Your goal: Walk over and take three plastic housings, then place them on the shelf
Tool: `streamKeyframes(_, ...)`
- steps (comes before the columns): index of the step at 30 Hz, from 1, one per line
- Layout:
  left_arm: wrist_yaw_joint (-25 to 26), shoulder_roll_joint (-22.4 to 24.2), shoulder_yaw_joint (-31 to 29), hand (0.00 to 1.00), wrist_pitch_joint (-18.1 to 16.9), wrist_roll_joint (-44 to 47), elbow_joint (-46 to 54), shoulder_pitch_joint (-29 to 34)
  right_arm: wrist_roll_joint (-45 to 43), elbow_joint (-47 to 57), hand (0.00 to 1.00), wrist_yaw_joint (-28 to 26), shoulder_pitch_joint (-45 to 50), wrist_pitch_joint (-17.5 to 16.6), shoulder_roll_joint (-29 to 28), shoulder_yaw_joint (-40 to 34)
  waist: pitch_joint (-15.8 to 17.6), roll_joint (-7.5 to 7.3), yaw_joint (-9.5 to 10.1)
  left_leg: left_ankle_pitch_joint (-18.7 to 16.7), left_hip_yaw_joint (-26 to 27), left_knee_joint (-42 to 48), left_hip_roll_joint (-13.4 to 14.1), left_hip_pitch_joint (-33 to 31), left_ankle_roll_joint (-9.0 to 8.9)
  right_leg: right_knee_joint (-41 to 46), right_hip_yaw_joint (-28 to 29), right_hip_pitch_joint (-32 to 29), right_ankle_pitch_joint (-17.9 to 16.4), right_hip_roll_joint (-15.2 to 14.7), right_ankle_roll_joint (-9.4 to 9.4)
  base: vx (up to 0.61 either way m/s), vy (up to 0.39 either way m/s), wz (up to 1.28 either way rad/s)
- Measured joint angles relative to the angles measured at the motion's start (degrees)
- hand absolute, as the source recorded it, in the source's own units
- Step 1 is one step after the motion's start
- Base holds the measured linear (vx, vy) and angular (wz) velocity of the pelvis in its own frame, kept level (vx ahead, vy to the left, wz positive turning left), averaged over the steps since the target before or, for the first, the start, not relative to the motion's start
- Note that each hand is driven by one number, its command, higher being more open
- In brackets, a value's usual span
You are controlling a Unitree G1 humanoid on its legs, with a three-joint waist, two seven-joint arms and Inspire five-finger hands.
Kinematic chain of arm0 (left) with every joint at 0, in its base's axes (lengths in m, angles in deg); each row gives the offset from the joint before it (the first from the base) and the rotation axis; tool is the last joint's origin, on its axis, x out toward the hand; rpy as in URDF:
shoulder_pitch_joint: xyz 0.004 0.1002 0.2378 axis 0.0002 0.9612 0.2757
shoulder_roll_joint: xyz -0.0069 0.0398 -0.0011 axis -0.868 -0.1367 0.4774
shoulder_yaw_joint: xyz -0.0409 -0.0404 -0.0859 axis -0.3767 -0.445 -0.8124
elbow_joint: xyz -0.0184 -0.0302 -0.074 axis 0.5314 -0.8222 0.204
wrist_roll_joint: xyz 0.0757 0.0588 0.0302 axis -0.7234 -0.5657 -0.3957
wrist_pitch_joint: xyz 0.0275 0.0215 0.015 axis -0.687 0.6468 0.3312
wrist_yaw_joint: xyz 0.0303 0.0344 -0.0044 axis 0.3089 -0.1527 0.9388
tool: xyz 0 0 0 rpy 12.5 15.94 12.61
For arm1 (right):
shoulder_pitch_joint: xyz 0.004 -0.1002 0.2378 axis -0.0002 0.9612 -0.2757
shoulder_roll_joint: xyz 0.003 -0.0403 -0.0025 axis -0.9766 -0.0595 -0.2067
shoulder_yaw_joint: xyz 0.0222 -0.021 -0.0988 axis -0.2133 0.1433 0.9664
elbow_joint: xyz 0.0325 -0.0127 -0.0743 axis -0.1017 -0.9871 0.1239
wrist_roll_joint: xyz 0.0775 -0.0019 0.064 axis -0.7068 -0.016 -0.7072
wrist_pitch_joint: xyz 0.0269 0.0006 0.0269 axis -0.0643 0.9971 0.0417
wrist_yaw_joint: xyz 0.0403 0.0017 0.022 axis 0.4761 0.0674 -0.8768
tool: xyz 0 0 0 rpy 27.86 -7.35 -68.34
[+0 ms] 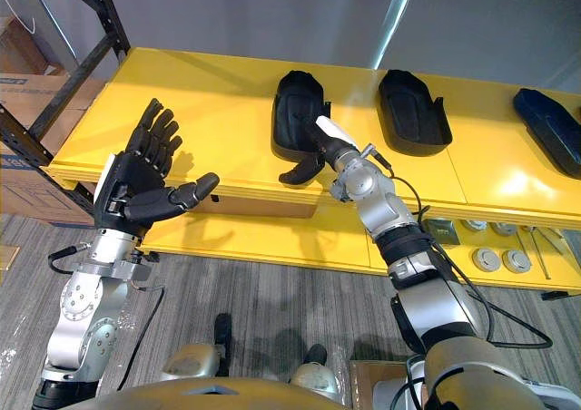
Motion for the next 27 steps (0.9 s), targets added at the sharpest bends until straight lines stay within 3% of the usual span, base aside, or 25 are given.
streamKeyframes(4,-0.2,-0.1,0.0,1.00,0.0,0.0,0.0,0.0,-5.3,0.0,1.00,-0.8,0.7,-3.1,0.9,0.0,0.0,-0.01,-0.10,0.4,0.0,0.0,-0.1,0.3,-0.37,0.0,-0.1,0.5,0.6,0.0,0.07,0.06,-0.019,0.06)
streamKeyframes(6,-0.8,-0.1,-0.6,1.00,0.0,0.1,0.0,0.3,-10.9,5.0,1.00,-4.9,3.4,-4.0,4.5,-0.1,0.0,-0.05,0.16,0.4,-0.3,0.1,-0.3,0.4,-0.23,0.0,0.0,0.9,2.9,-0.1,-0.03,0.09,-0.022,0.14)
streamKeyframes(11,-1.7,-0.2,-3.3,1.00,0.0,2.2,-0.4,1.5,-22.7,16.3,1.00,-14.1,6.2,-6.3,11.0,-3.0,0.0,-0.02,-0.29,0.6,-0.2,0.3,0.5,1.0,0.04,-0.2,0.2,1.3,3.3,0.9,0.08,0.10,-0.045,-0.03)
streamKeyframes(16,-3.0,-0.7,-4.1,1.00,0.0,2.2,-1.5,2.9,-38.3,22.0,1.00,-18.6,7.4,-9.5,11.8,-8.8,0.0,-0.06,-0.89,-0.7,1.3,0.0,0.8,2.9,-0.28,-0.9,1.9,2.3,3.2,1.2,0.03,0.04,0.000,-0.21)
streamKeyframes(20,-4.3,-0.9,-4.1,1.00,-0.1,2.2,-2.3,2.9,-45.3,30.8,1.00,-18.7,12.7,-14.1,6.3,-18.1,-0.1,-0.11,-1.52,-1.2,2.3,0.0,0.9,2.9,-0.67,-1.0,2.5,1.8,3.0,1.2,-0.18,0.00,0.017,-0.08)
streamKeyframes(23,-4.4,-0.9,-4.1,1.00,-0.3,2.1,-2.3,2.9,-45.8,37.6,1.00,-18.2,17.2,-15.8,0.9,-24.3,-0.4,-0.24,-1.88,-1.4,3.1,0.0,0.9,3.0,-0.56,-1.1,3.2,1.6,3.0,1.2,-0.19,0.02,0.020,-0.11)
streamKeyframes(27,-4.4,-0.9,-4.0,1.00,-0.3,-0.6,-2.3,2.9,-44.3,42.8,1.00,-14.3,25.0,-15.9,-4.5,-27.1,-2.3,-0.99,-3.14,-1.5,4.1,0.0,0.9,2.9,-0.59,-1.1,4.5,0.7,3.0,1.1,-0.20,0.03,0.012,-0.14)
